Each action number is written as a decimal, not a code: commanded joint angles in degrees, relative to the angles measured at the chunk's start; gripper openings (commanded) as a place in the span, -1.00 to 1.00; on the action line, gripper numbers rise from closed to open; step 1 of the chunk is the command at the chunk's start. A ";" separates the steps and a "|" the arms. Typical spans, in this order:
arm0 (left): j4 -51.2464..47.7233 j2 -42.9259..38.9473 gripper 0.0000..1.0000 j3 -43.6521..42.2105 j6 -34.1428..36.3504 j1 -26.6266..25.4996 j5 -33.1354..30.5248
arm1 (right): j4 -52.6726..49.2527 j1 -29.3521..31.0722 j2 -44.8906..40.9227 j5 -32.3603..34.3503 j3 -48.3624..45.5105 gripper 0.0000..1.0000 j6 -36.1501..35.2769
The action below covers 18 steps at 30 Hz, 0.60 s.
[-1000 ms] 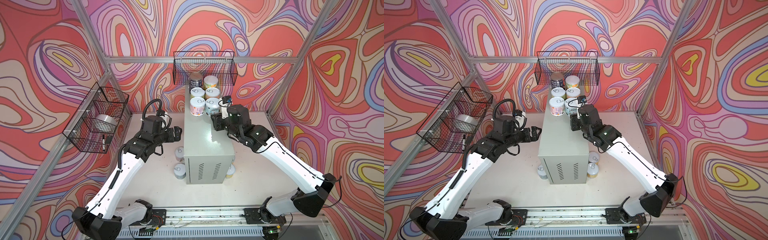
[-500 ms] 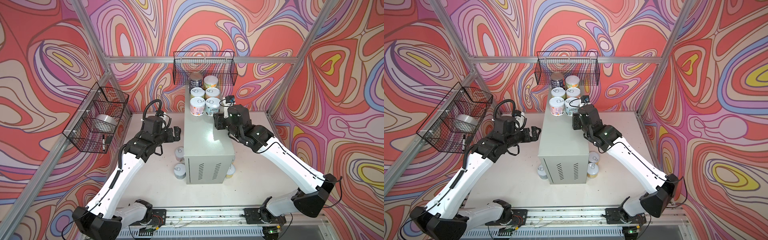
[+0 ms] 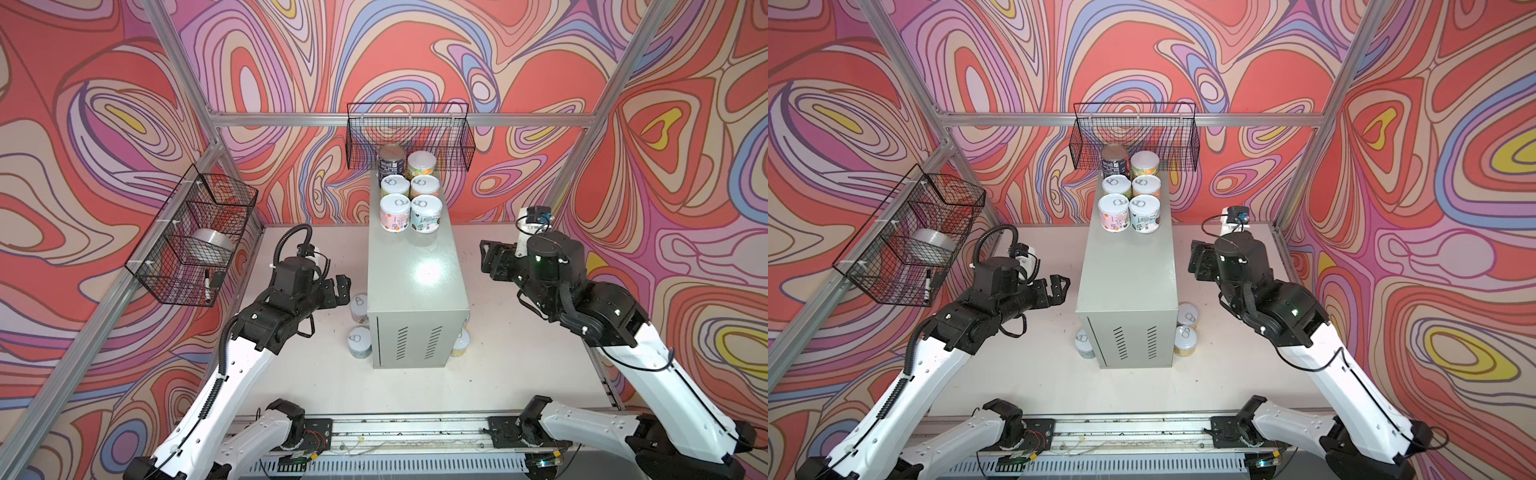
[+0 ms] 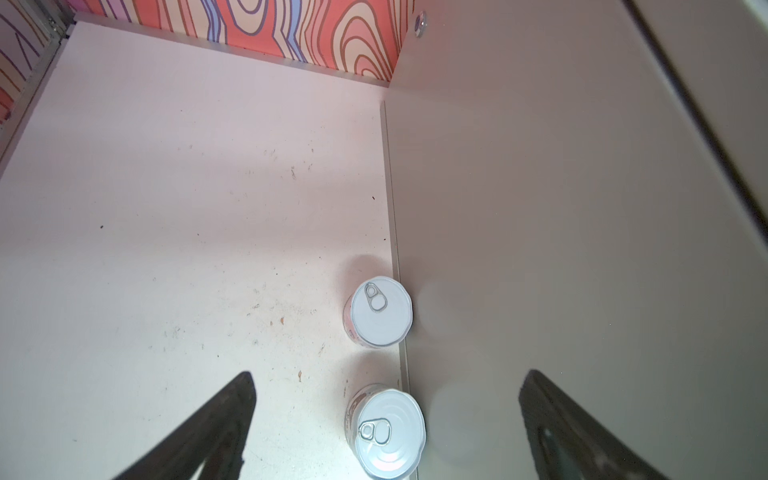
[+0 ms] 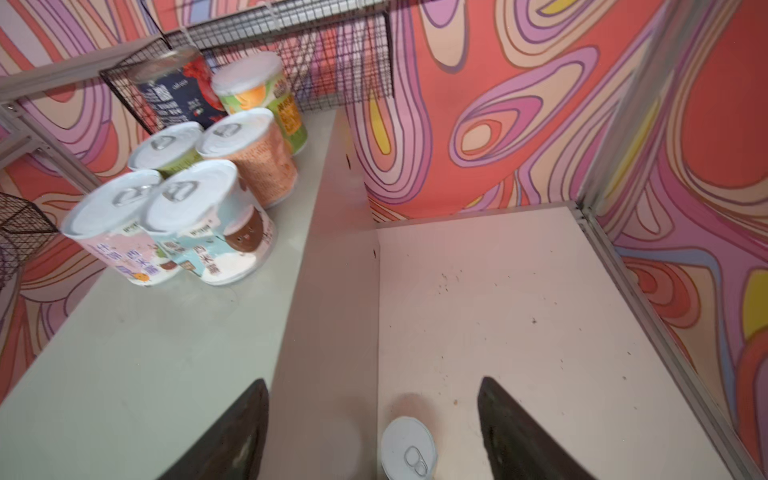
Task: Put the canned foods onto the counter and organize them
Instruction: 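Withdraw the right gripper beside the cabinet while the left gripper lowers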
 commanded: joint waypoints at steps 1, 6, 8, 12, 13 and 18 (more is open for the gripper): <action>-3.52 -4.98 1.00 -4.41 -2.57 0.49 0.14 | -9.38 -0.27 -0.94 2.05 -6.01 0.69 6.14; -4.47 -8.49 0.99 -8.40 -4.45 0.50 1.75 | -10.62 -0.31 -2.58 -4.03 -16.61 0.77 12.05; -4.07 -9.17 0.98 -10.13 -5.21 0.49 2.93 | -9.33 -0.27 -3.32 -7.21 -21.28 0.80 14.21; -1.90 -10.47 0.97 -12.96 -5.10 0.51 4.73 | -3.87 -0.27 -5.00 -13.65 -28.77 0.81 14.72; -1.28 -10.79 0.97 -13.49 -4.81 0.50 4.84 | -2.20 -0.27 -5.16 -15.16 -30.01 0.81 14.32; 0.43 -10.32 0.97 -14.47 -3.53 0.44 4.92 | 2.29 -0.35 -2.38 -18.29 -33.24 0.82 13.99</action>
